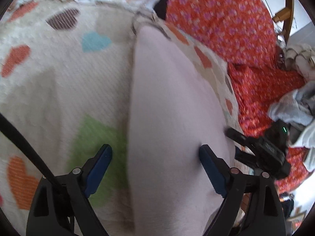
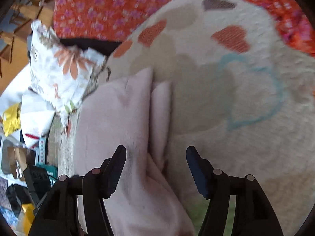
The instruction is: Fold small clothes
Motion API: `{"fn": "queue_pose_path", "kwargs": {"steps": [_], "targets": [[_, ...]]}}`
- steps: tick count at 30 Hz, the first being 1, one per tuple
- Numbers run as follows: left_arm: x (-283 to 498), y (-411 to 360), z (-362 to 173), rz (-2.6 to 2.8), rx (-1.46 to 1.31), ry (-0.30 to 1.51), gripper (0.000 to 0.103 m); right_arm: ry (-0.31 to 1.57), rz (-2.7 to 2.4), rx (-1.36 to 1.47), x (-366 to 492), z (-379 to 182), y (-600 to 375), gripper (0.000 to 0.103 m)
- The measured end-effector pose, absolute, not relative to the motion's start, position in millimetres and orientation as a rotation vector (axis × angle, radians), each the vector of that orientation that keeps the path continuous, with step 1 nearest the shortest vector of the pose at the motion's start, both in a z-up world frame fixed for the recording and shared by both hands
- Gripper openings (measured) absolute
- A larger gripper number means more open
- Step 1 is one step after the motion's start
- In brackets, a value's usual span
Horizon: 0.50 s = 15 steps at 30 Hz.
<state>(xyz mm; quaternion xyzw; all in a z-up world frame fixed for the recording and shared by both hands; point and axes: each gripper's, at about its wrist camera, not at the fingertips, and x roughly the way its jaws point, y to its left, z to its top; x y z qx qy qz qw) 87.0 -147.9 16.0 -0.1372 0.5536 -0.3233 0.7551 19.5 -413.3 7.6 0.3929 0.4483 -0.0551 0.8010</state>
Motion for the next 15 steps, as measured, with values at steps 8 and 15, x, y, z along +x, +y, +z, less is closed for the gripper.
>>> {"fn": "queue_pose_path", "kwargs": {"steps": [8, 15], "targets": [[66, -167, 56, -0.771, -0.157, 1.158, 0.028, 0.874, -0.044, 0.796, 28, 50, -386, 0.025], [66, -162, 42, -0.696, -0.075, 1.251, 0.043, 1.041, -0.24, 0.673, 26, 27, -393, 0.03]]}}
